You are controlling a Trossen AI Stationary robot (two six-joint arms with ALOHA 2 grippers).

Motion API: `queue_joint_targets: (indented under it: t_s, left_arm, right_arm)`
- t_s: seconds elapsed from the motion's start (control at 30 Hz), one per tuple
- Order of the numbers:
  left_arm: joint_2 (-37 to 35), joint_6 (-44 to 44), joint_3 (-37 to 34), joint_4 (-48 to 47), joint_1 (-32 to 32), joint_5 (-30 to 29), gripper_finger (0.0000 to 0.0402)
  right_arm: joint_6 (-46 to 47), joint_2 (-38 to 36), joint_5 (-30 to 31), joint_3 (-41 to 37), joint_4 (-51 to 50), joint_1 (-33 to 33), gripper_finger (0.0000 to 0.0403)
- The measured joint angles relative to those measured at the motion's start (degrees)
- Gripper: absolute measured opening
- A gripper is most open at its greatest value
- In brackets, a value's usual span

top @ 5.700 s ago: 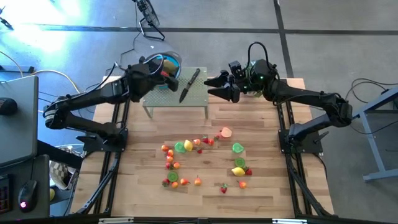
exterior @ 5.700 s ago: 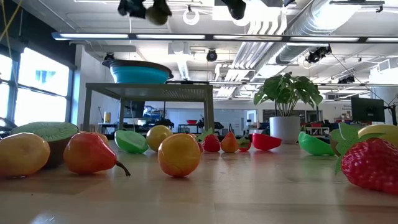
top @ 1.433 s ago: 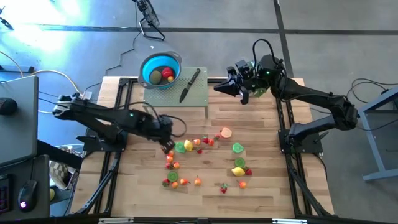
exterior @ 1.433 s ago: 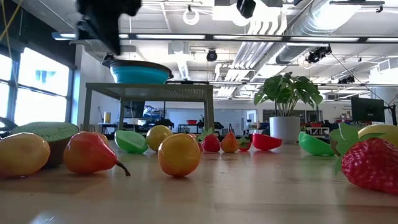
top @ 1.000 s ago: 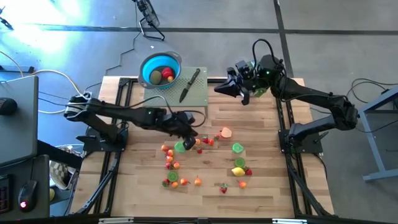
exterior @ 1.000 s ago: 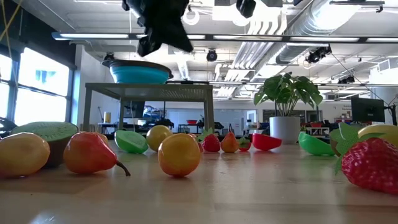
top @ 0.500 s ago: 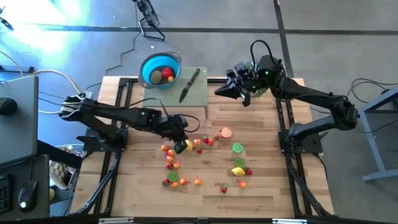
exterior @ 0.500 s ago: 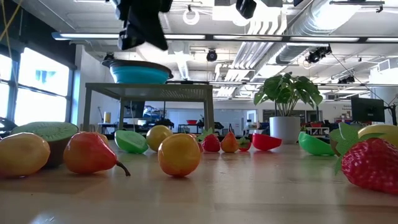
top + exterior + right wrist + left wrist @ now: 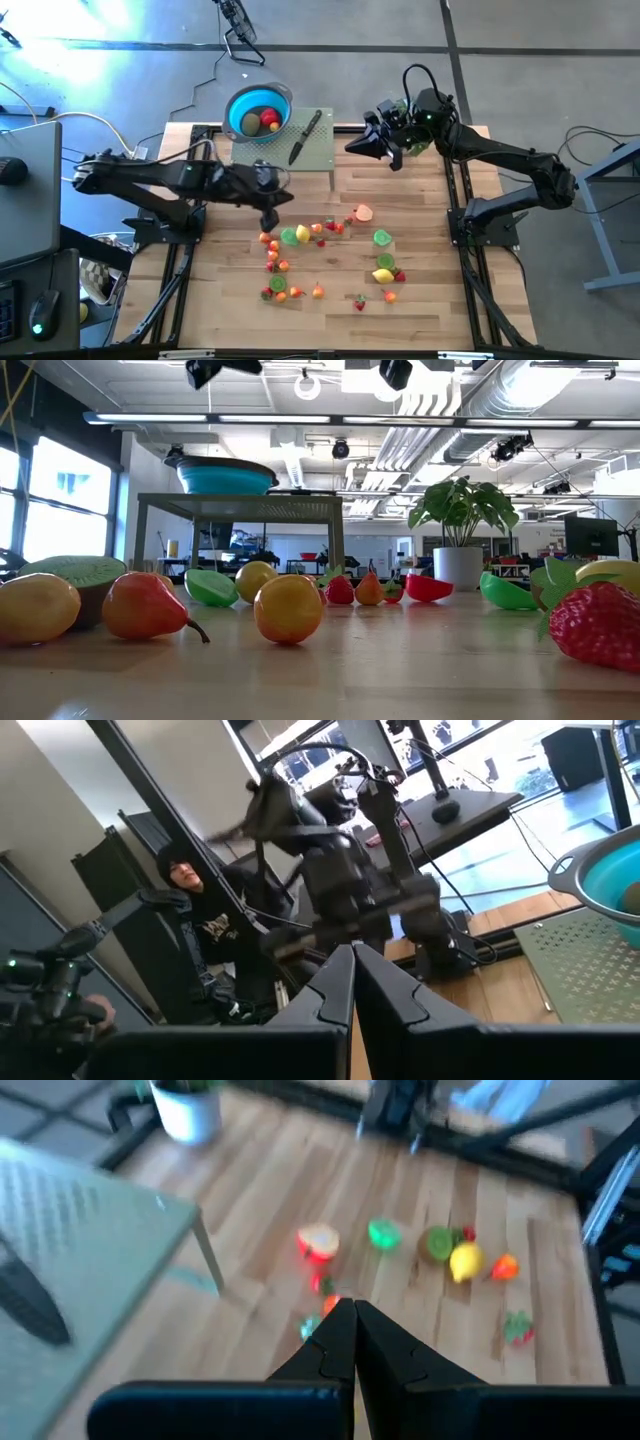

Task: Pick & Place Fruit
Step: Put the half apple into the strainer bowl on the shelf

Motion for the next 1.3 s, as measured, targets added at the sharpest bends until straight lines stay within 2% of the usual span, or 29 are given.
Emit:
queue_joint_targets:
  t_s: [0.23,0.5,0.73,0.97,1.03,1.13,1.3]
  left_arm:
    - [-5.52,3.77,-0.02,-0.02,0.02,-3.06,0.0000]
    - [-6.56,4.03,-0.03,-0.09,-0.10,-3.96,0.0000]
    - [-6.01,4.17,-6.90,10.29,-2.54,-3.72,0.0000]
    - [-6.37,2.62,-8.66,12.34,-4.97,-4.94,0.0000]
    - [-7.56,2.26,-8.68,10.74,-5.37,-7.54,0.0000]
    - [-9.54,-2.71,-8.61,6.50,-5.27,-11.13,0.0000]
    - [-11.54,-10.98,-8.64,-1.60,-5.25,-13.19,0.0000]
  right_arm:
    - [-0.07,0.00,1.22,0.00,0.20,0.00,0.0004]
    - [-1.34,0.00,1.10,0.00,0.20,-0.01,0.0004]
    - [-1.33,0.00,-0.93,0.00,0.13,0.01,0.0004]
    - [-1.36,0.00,-3.79,0.00,-1.23,0.01,0.0004]
    - [-1.51,0.00,-3.81,0.00,-1.85,0.01,0.0004]
    - [-2.33,0.00,-3.79,0.00,-3.07,-0.01,0.0004]
    - [-8.51,0.00,-3.73,0.00,-8.49,0.01,0.0004]
